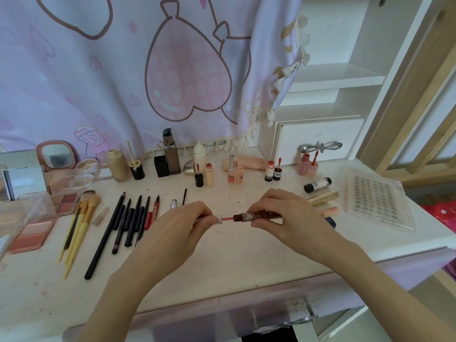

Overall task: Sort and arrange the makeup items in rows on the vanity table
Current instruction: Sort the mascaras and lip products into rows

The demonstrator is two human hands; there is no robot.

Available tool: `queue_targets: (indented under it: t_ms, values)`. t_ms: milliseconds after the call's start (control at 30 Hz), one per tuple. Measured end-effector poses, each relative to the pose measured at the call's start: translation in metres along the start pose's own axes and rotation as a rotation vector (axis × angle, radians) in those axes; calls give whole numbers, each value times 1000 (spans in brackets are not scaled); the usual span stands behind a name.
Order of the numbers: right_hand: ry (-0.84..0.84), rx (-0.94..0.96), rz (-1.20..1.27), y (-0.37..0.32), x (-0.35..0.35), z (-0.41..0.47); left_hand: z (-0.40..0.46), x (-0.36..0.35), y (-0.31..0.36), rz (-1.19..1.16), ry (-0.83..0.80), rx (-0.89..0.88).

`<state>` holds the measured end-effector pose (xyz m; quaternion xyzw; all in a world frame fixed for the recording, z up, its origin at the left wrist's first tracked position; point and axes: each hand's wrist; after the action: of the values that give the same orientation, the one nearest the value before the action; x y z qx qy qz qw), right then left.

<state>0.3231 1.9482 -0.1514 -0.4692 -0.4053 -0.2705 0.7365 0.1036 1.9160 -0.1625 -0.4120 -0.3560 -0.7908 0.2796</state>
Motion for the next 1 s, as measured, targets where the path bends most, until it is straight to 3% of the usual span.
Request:
queue_targets:
  t_ms: [200, 833, 1000]
  values:
    - [50, -29, 19, 6, 7, -1, -7, 7, -10, 0, 164, 30]
    - [18, -93, 89, 11, 4, -4, -10, 15, -4, -3, 189, 117]
    - [19, -157, 196, 1, -6, -7, 6, 26, 9, -326, 543, 184]
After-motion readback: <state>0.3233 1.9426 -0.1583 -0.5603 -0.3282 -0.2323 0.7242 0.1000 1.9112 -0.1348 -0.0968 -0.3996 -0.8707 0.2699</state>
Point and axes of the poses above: each hand's wrist, its own z-axis towards the middle knuckle, its own x-axis out of the back of the hand, y = z × x, and after that the axes turned 15 degrees about -x, right-handed
